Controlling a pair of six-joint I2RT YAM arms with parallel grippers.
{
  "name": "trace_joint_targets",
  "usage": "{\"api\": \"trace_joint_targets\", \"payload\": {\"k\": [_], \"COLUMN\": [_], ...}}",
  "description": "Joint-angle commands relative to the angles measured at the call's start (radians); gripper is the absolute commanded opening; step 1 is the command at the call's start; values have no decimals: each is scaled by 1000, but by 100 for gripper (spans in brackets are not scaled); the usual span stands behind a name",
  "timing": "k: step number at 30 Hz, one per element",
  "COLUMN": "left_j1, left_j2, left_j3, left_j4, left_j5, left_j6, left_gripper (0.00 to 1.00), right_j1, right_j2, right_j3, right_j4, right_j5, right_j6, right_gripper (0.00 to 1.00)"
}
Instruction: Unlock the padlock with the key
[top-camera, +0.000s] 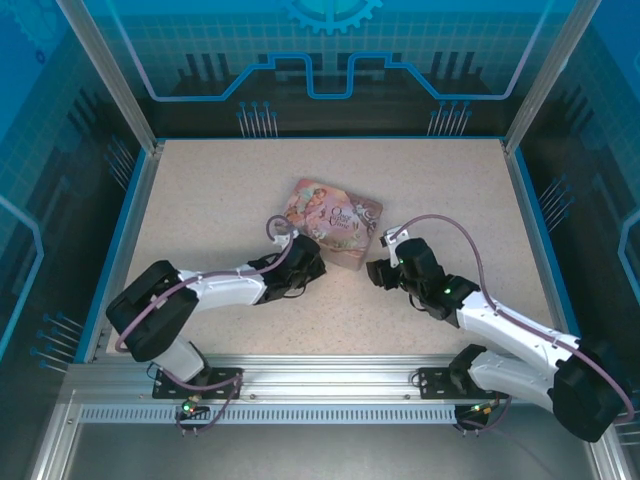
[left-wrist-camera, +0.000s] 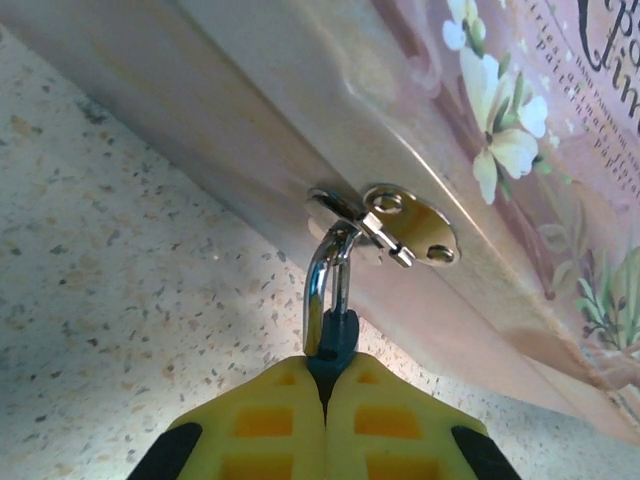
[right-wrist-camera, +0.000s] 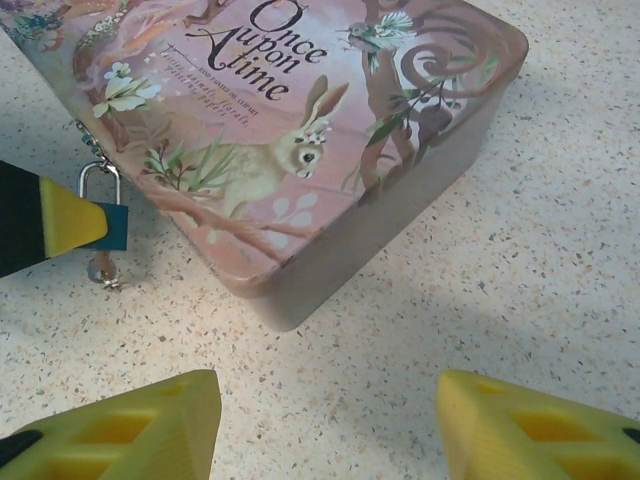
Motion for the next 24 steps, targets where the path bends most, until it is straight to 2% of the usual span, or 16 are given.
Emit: {"api": "trace_joint_targets", "payload": {"k": [1,8,13,16,19,24], "left_j1": [-13,-42,-70,-85,-97,-101], "left_j2": [59,132,112,80,25,-146], "left_j3": [21,103,138,150,135,45], "left_j4": [-165,-230,-223,-212,-201,-183], "left_j5": [-43,-76,-89,-85,-80,-86], "left_j6": [37,65,104,135,149,160], "left_gripper": [5,17,22,28,38,48], "right_j1": [-16,-33,-52,-71,-90,-132], "right_j2": [-35,-77,-96,-104,-102,-84], "right_j3": [-15,-39,-48,-55,-60,-49], "right_j4": [-31,-42,-64,-71,-72,-64], "right_j5": [30,28,29,20,-10,-131], "right_j6": [25,33,32,32,26,17], "right_gripper": [59,60,60,61,63,72]}}
